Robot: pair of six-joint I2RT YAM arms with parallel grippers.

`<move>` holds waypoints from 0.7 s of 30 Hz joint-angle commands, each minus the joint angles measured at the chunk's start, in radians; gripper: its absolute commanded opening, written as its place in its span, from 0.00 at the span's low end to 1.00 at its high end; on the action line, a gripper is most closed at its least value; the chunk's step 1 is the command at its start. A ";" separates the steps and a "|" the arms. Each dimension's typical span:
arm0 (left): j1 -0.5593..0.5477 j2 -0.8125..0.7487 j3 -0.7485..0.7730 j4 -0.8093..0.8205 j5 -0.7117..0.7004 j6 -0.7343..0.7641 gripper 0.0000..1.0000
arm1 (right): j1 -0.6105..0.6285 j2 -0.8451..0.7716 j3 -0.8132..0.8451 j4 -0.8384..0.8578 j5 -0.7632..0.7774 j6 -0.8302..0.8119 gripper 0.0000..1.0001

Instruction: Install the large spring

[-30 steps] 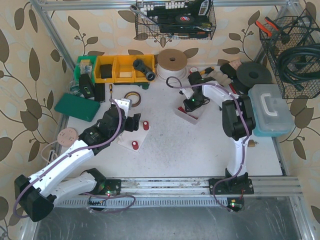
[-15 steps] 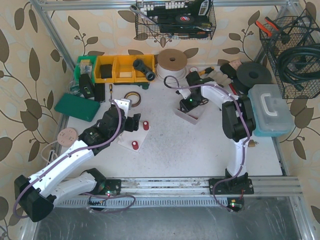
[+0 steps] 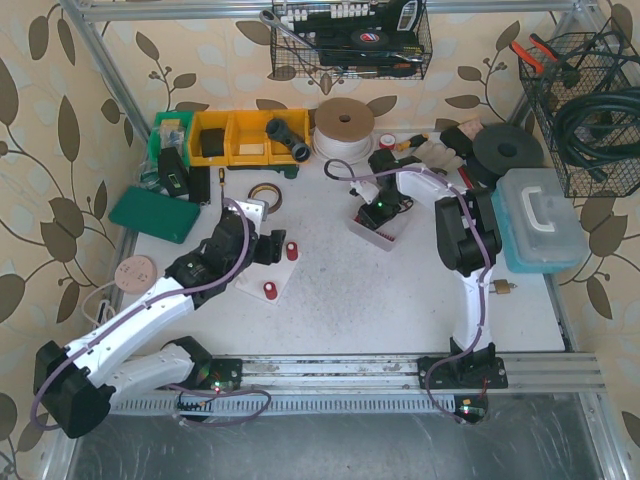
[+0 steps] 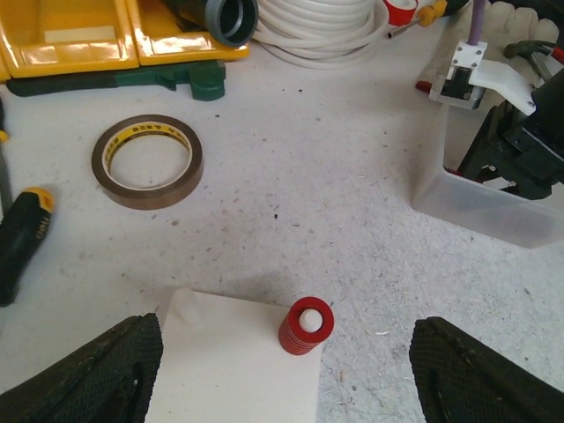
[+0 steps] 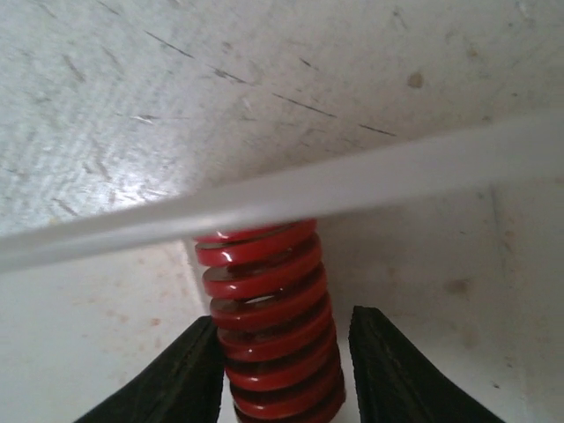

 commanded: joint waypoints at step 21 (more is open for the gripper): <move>0.017 0.064 0.001 0.056 0.050 -0.068 0.78 | -0.005 -0.105 -0.088 0.125 0.036 -0.036 0.01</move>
